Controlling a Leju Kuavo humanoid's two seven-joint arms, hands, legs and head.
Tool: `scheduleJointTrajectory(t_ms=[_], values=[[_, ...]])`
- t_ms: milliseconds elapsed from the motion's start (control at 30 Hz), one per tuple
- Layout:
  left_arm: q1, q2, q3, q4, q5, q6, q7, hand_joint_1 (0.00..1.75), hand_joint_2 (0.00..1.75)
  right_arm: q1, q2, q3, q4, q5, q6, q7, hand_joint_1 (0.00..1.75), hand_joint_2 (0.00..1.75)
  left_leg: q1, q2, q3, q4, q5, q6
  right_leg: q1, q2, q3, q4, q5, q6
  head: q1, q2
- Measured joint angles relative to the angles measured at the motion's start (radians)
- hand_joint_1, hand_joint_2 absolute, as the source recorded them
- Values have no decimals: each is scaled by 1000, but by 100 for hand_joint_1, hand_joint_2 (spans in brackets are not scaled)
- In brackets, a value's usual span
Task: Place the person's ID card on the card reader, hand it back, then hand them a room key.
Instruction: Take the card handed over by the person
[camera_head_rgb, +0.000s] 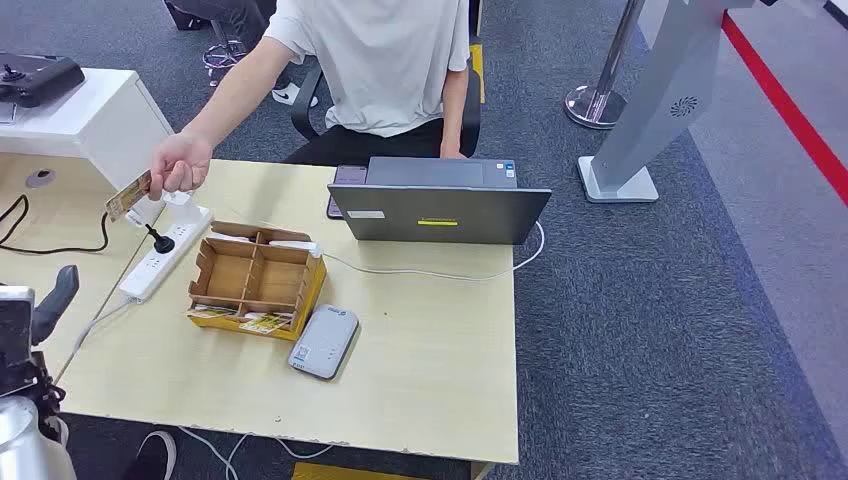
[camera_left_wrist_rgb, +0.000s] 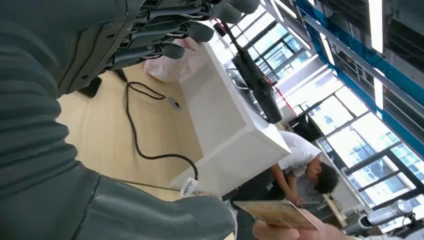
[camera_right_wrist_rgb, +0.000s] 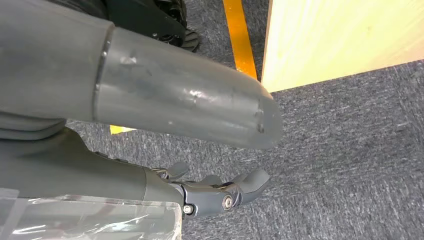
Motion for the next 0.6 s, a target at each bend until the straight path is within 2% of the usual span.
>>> scheduleJointTrajectory(t_ms=[200,333,600], values=[[-69,49,-87,20,-135,17,55,0,175,-5,6,0,0,11,5,12,0,0,0,0,0,0,0,0,0,0,-1,0,0,0,0,0],[-125,86,-160,41,-244,31,102,175,175,-9,10,0,0,21,12,23,0,0,0,1,0,0,1,0,0,1,-1,0,0,0,0,0],[-230,163,-307,82,-461,66,197,175,175,-13,22,0,1,41,21,45,0,0,0,1,0,0,1,0,0,1,-1,1,1,0,0,0]])
